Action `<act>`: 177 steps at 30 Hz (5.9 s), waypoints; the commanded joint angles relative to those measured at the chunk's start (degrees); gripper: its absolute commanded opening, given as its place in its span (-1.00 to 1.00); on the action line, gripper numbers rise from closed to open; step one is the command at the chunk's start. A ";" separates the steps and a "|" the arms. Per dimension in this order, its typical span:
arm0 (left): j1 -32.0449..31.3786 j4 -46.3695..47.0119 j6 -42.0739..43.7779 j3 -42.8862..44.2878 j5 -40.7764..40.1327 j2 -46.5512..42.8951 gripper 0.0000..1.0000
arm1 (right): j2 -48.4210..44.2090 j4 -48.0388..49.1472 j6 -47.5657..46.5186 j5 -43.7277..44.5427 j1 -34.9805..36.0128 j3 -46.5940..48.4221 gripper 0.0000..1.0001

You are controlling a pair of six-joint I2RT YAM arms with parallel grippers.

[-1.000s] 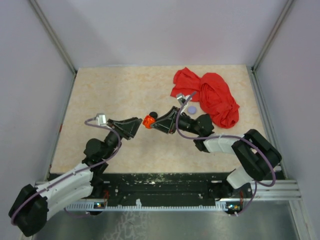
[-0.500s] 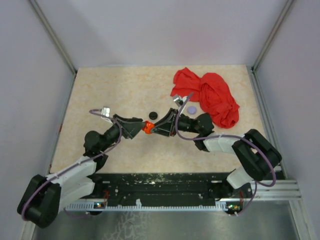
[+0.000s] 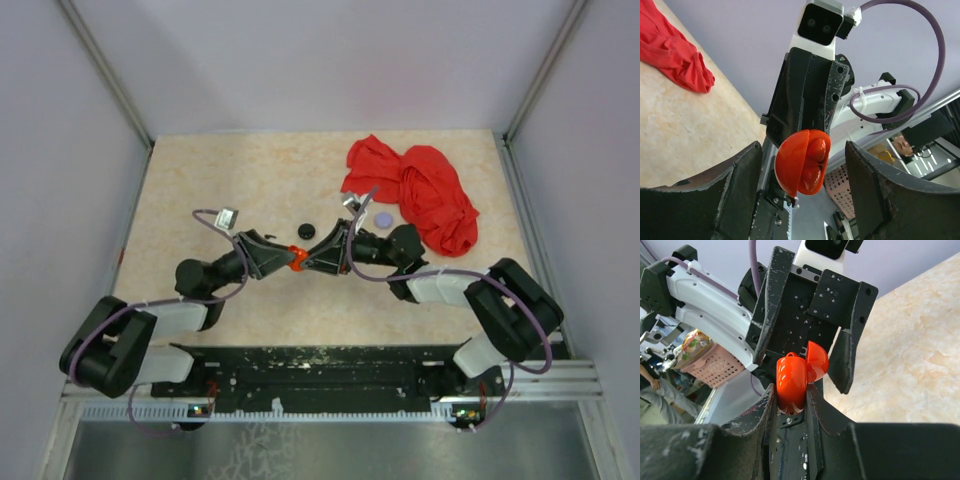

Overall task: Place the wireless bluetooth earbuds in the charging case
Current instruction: Close the charging case, then place the charging case at the center of the board, then pick up the charging case at the center of the board.

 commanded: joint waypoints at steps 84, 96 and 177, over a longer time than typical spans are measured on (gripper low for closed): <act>0.45 -66.70 50.37 2.12 -35.82 -28.85 0.95 | 0.84 -59.65 -12.10 30.58 -35.17 0.13 0.14; 0.44 -67.65 47.74 2.47 -37.74 -27.35 0.96 | -12.06 -71.34 -22.29 41.56 -25.43 3.74 0.49; 8.27 -64.74 34.36 13.16 1.95 -9.40 0.73 | -3.76 -38.20 -63.86 37.44 11.40 5.54 -0.18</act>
